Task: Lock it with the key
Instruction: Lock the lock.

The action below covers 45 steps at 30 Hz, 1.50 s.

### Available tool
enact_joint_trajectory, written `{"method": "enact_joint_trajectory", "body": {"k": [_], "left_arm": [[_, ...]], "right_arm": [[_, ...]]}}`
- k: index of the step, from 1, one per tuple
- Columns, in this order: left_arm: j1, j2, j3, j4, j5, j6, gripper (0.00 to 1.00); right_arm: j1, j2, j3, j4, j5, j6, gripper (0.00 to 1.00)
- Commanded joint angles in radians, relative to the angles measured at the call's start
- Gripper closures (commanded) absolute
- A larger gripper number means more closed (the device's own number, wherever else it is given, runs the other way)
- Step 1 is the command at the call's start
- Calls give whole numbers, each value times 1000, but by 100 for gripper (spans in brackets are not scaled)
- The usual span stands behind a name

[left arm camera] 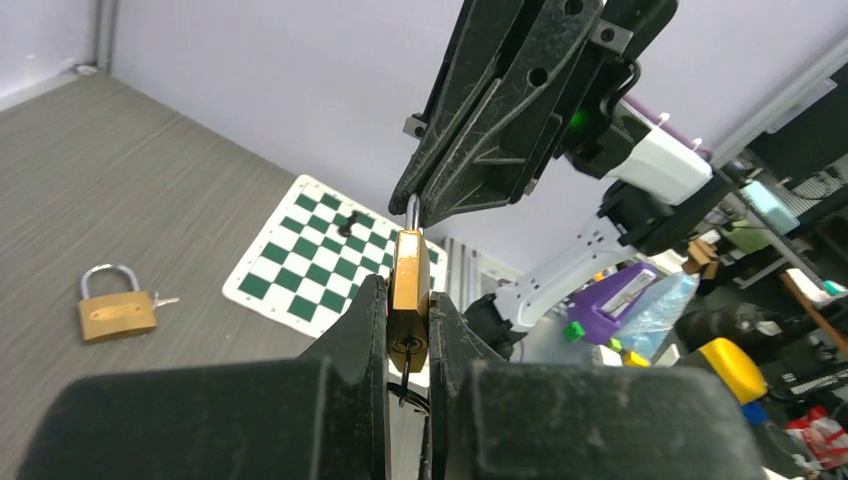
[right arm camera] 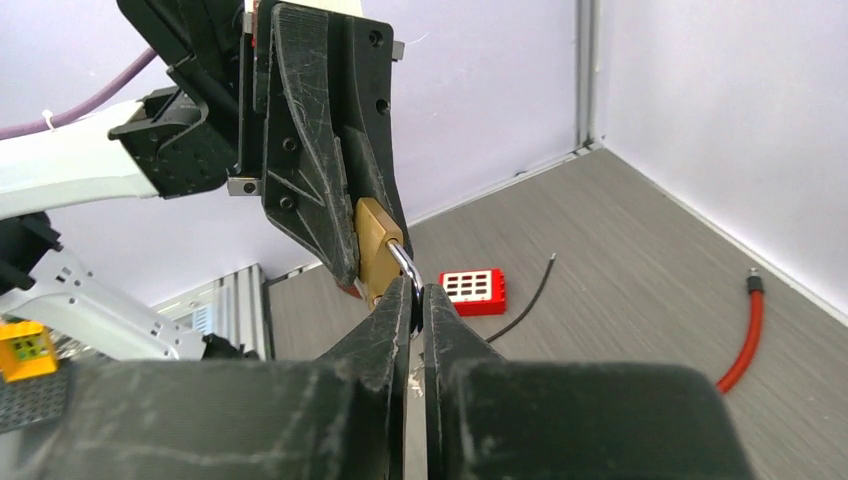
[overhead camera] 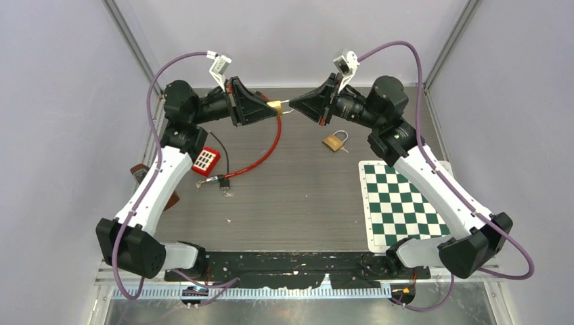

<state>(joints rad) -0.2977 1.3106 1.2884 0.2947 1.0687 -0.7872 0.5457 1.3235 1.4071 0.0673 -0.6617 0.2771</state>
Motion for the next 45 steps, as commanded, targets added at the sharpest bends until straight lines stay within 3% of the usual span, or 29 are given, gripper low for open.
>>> {"method": "enact_joint_trajectory", "body": {"k": [1, 12, 21, 32, 42, 45], "left_arm": [[-14, 4, 8, 310, 18, -168, 100], [-16, 7, -12, 432, 4, -216, 100], [-28, 9, 18, 439, -75, -137, 100], [-71, 84, 75, 374, -25, -93, 100], [-101, 114, 112, 373, -4, -105, 100], [-109, 127, 137, 424, -2, -170, 100]], "right_arm": [[75, -32, -26, 36, 50, -28, 95], [158, -33, -30, 39, 110, -47, 95], [187, 34, -54, 98, -3, 1, 95], [205, 84, -86, 183, -60, 69, 95], [207, 126, -68, 171, -94, 71, 95], [207, 136, -75, 173, -103, 58, 95]]}}
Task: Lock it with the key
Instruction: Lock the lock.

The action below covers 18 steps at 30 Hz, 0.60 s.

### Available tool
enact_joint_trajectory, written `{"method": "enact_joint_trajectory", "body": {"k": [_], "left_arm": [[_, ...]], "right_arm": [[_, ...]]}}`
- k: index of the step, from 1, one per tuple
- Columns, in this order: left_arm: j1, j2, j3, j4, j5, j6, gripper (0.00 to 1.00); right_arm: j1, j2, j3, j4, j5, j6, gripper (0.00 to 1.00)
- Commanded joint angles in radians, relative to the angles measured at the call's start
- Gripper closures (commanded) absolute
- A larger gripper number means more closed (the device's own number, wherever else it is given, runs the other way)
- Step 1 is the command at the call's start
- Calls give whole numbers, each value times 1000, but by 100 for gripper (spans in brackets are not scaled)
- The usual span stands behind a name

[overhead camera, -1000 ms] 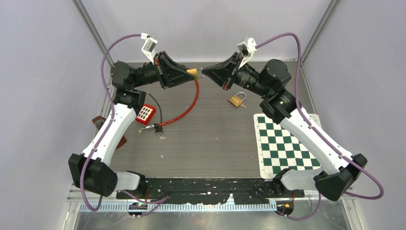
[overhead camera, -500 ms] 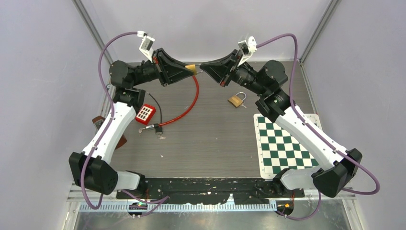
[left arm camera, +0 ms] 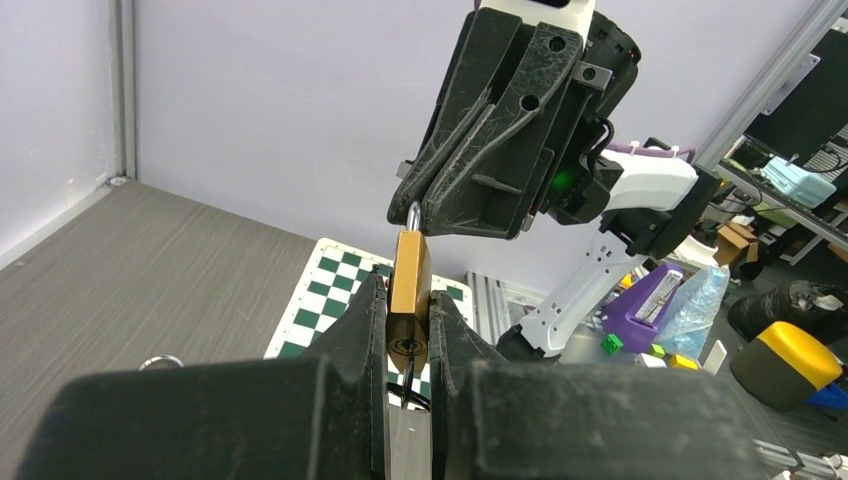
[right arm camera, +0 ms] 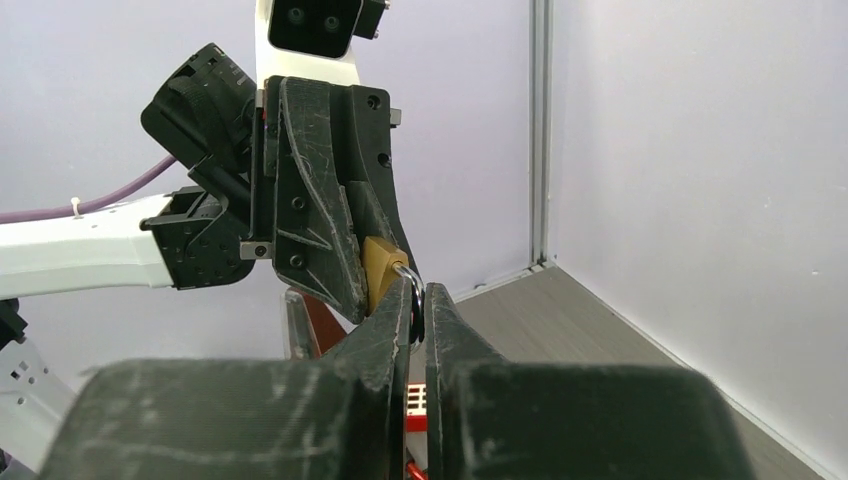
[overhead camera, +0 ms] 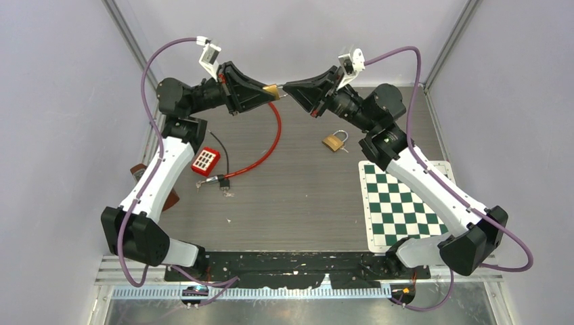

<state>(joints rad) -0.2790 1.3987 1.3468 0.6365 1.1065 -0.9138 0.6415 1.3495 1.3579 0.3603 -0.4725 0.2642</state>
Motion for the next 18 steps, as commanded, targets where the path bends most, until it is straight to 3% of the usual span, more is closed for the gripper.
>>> {"method": "enact_joint_trajectory", "body": {"k": [1, 11, 18], "left_arm": [[-132, 41, 88, 96, -39, -59, 100], [-193, 56, 121, 137, -52, -187, 100], [-195, 41, 145, -29, -66, -72, 100]], "right_arm": [[113, 113, -27, -119, -293, 67, 95], [119, 111, -27, -140, -237, -16, 95], [132, 119, -8, -203, -219, -82, 95]]}}
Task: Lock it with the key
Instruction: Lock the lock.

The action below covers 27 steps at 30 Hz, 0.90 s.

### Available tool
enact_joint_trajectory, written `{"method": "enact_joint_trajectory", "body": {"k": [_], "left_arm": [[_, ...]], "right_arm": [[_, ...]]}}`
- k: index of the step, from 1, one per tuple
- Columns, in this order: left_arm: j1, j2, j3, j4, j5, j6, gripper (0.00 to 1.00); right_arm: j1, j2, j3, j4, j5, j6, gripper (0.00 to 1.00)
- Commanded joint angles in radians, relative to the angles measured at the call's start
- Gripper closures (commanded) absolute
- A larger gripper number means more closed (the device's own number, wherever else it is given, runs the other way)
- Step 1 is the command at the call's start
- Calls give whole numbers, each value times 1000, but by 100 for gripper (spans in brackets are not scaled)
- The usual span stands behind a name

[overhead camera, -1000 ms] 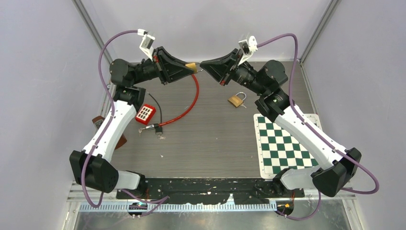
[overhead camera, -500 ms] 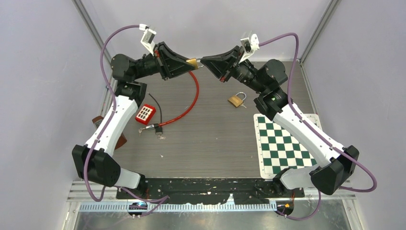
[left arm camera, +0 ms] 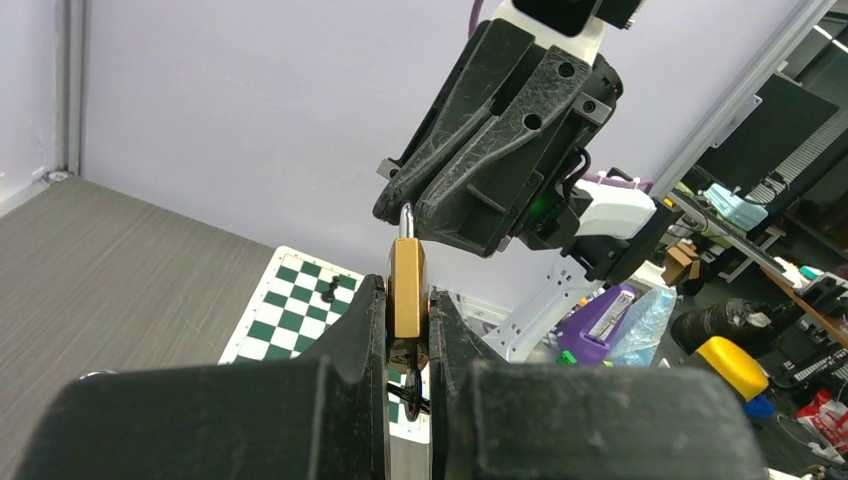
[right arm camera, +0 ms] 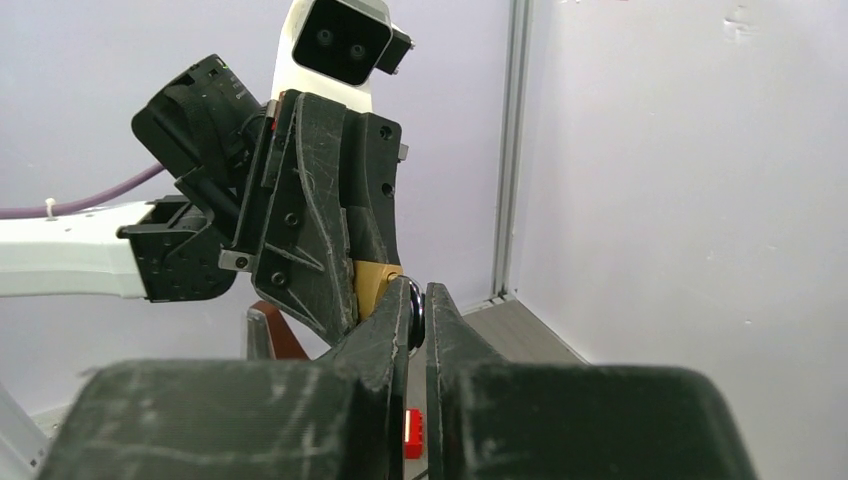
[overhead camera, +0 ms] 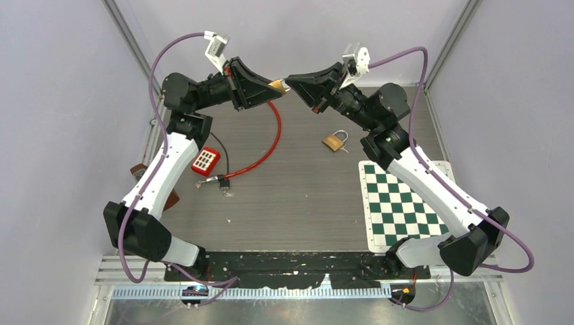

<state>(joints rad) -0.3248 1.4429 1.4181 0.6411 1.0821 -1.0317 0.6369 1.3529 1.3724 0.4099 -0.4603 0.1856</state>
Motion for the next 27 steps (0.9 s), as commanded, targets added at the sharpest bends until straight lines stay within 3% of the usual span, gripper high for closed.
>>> {"method": "enact_joint_trajectory", "body": {"k": [1, 5, 10, 12, 13, 16, 18, 22, 27], "left_arm": [[-149, -1, 79, -35, -39, 45, 100], [-128, -3, 71, -33, -47, 46, 100], [-54, -45, 4, -30, -81, 41, 100], [-26, -69, -30, -31, -104, 44, 100], [-18, -75, -43, -33, -112, 47, 100], [-10, -75, -56, -53, -117, 50, 100], [-9, -78, -67, -58, -132, 51, 100], [-8, -87, -77, -66, -155, 53, 100], [-8, -108, -101, -57, -183, 29, 100]], "right_arm": [[138, 114, -22, -254, -227, -6, 95], [119, 92, 11, -313, -200, 11, 95], [-4, 20, 34, -318, -210, 103, 92], [-51, -17, 30, -291, -218, 148, 81], [-61, -26, 27, -262, -221, 179, 66], [-76, -64, 21, -204, -211, 246, 37], [-81, -70, 24, -170, -198, 296, 26], [-118, -63, 12, -96, -196, 426, 17], [-152, -55, -49, 67, -169, 601, 15]]}}
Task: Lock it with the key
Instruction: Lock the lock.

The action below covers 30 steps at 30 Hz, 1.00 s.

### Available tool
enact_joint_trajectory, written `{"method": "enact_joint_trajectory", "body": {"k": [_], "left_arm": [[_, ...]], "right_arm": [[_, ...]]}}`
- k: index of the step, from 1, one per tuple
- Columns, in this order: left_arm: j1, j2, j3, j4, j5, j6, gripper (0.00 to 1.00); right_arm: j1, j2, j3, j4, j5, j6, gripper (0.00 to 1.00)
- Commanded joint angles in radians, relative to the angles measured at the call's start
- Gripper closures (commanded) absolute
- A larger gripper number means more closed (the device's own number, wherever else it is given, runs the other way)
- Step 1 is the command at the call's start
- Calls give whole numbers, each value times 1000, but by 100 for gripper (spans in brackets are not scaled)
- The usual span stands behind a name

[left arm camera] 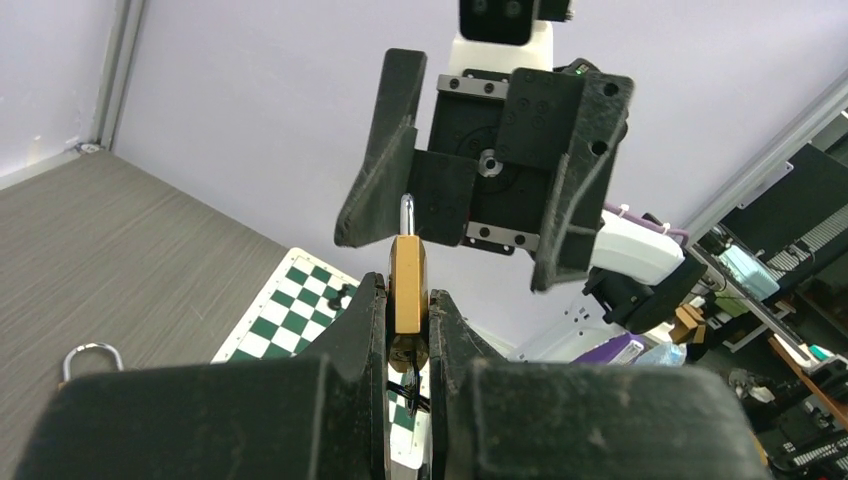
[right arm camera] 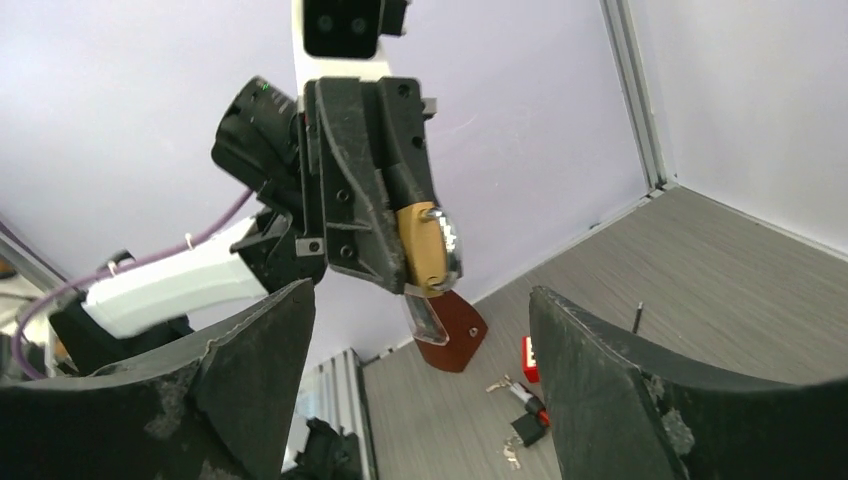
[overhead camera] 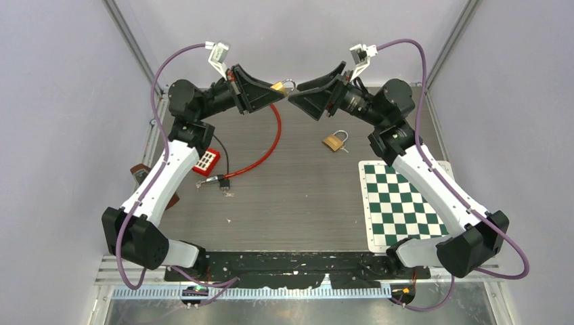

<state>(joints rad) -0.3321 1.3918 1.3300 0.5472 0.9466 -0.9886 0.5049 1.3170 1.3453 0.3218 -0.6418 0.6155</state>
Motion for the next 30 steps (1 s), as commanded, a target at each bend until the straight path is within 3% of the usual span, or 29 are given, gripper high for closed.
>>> {"method": "enact_joint_trajectory", "body": {"k": [1, 6, 16, 27, 30], "left_arm": [[-1, -63, -19, 42, -56, -22, 100], [-3, -91, -54, 84, -91, -82, 100], [-4, -98, -89, 139, -96, -132, 100], [-4, -78, -92, 178, -83, -168, 100], [-4, -79, -98, 193, -80, -166, 100]], "right_arm": [[-20, -16, -23, 157, 19, 197, 15], [-20, 21, -13, 169, 47, 255, 15], [-13, 98, 33, 226, 17, 349, 40], [3, 154, 47, 360, -8, 456, 38], [6, 172, 63, 354, -26, 457, 43]]}}
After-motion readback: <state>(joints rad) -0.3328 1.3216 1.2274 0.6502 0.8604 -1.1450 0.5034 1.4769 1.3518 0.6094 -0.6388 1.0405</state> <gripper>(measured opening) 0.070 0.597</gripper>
